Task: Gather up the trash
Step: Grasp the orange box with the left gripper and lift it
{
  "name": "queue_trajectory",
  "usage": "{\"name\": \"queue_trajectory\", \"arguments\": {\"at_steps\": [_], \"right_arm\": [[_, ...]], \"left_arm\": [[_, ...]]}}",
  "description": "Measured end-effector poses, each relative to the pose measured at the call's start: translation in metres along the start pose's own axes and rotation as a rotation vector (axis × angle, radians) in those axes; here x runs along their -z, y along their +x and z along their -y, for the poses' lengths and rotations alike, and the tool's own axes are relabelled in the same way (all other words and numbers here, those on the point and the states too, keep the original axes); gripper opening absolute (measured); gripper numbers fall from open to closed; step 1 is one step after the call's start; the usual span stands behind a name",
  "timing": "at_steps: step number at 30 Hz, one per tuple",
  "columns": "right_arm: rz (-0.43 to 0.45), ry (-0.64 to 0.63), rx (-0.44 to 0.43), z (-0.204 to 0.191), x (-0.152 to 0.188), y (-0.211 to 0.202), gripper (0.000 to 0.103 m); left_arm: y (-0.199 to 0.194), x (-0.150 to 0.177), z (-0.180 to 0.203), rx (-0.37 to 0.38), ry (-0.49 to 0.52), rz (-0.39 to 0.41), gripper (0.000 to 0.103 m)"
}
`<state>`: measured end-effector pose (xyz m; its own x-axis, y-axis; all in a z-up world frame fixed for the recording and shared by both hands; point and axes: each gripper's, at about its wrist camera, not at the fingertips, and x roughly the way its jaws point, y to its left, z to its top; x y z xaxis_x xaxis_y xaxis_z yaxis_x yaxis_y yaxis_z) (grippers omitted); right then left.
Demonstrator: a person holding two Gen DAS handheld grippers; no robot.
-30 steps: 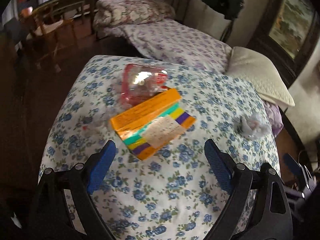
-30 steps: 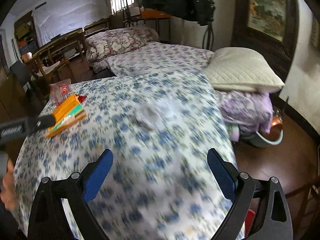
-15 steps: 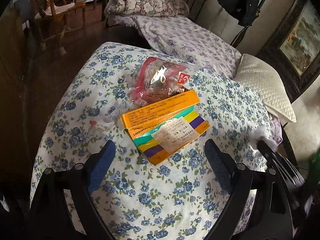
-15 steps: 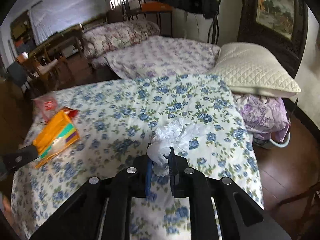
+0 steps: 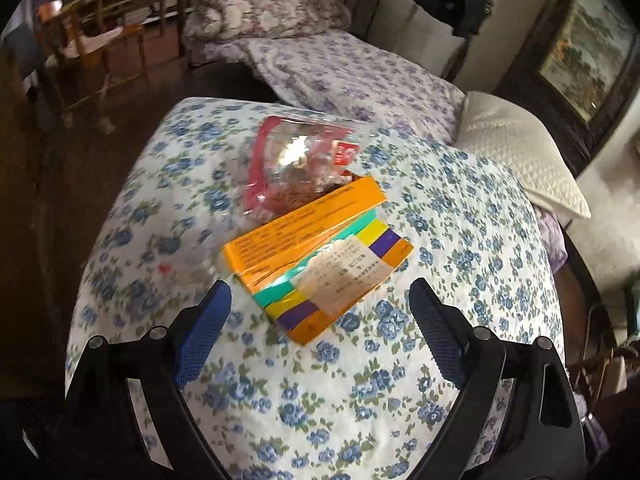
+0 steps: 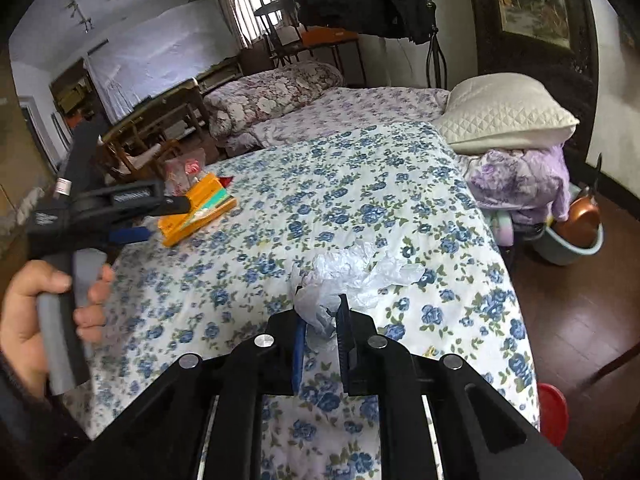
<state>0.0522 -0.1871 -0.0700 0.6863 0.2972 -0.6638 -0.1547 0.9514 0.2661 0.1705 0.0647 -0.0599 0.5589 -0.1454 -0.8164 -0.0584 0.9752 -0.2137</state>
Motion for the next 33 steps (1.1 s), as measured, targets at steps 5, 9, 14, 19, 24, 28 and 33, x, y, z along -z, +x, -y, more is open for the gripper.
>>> {"name": "queue_trajectory", "arguments": {"at_steps": [5, 9, 14, 19, 24, 28, 33], "right_arm": [[0.007, -0.001, -0.049, 0.005, 0.002, -0.004, 0.014], [-0.006, 0.015, -0.07, 0.01, 0.002, -0.002, 0.014], [0.015, 0.012, -0.086, 0.01, 0.0, -0.009, 0.015], [0.014, 0.014, -0.088, 0.009, 0.0, -0.011, 0.015], [0.016, -0.005, -0.087, 0.004, 0.001, -0.013, 0.016], [0.017, -0.002, -0.08, 0.007, 0.0, -0.014, 0.016], [0.009, 0.0, -0.074, 0.011, 0.001, -0.013, 0.016]], "left_arm": [[-0.006, -0.008, -0.005, 0.04, 0.053, 0.035, 0.087], [0.006, -0.009, -0.013, 0.059, 0.047, 0.017, 0.089], [0.023, -0.007, -0.023, 0.081, -0.069, -0.011, 0.089], [0.017, 0.004, 0.003, 0.247, -0.032, -0.057, 0.089], [0.001, 0.025, 0.048, 0.422, 0.079, -0.14, 0.089], [-0.024, 0.029, 0.078, 0.361, 0.228, -0.084, 0.09], [-0.034, 0.016, 0.064, 0.147, 0.282, 0.043, 0.09]]}}
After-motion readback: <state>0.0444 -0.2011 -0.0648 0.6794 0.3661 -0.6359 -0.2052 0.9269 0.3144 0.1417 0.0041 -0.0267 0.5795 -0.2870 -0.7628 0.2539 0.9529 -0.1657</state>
